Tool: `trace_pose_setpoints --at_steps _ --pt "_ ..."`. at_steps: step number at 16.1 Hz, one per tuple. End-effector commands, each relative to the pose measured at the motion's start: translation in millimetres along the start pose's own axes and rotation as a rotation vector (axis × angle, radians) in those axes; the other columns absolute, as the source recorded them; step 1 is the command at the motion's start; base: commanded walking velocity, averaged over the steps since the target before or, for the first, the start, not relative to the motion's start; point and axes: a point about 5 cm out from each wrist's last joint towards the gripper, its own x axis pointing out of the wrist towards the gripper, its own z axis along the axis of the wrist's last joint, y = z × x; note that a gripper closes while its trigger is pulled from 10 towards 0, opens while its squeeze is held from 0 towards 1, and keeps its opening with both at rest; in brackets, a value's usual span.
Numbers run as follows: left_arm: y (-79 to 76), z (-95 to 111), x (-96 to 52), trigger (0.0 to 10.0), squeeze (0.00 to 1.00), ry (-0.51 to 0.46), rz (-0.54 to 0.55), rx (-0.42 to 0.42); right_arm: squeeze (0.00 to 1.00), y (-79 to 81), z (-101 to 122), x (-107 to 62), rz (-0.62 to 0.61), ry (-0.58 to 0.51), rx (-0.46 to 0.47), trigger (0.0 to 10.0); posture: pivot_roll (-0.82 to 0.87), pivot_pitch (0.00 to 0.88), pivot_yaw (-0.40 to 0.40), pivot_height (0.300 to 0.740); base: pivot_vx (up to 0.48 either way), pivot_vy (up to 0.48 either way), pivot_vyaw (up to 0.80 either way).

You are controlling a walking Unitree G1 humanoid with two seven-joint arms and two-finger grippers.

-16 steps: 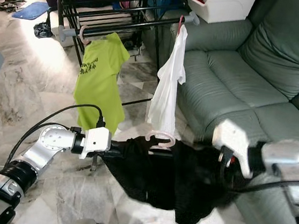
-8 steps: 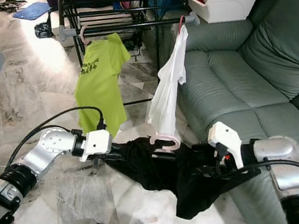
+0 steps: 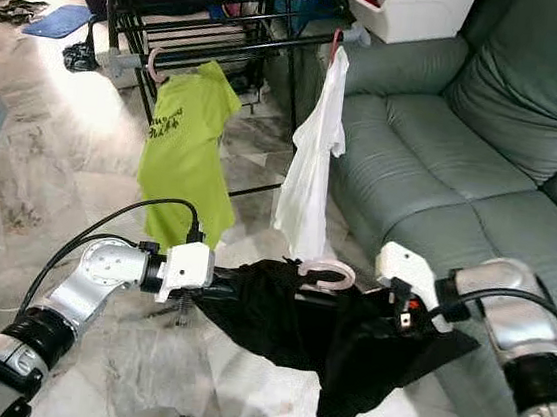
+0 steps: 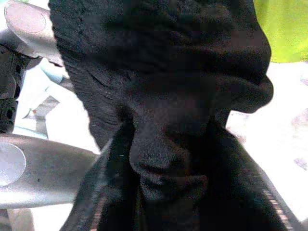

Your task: Hang hanger

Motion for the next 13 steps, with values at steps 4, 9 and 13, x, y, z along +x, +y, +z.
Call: trace_pose_setpoints --at_steps 4,9,13 --pt "5.6 8.3 -0.5 0.0 0.0 -0.038 0.047 0.02 0.0 2.6 -0.3 10.4 0.068 0.01 -0.018 0.0 -0.06 0.0 0.047 0.74 0.0 0.0 0.0" --pt "7.0 10.0 3.6 0.0 0.0 -0.05 0.057 0.015 0.0 1.8 -4.9 10.8 0.048 0.015 -0.009 0.0 -0.07 0.0 0.044 0.74 0.0 0.0 0.0" --pt "13.4 11.4 4.3 0.0 0.0 -0.071 0.134 0.022 0.0 -0.8 -7.0 11.1 0.012 0.008 -0.008 0.0 -0.08 0.0 0.041 0.74 0.0 0.0 0.0"
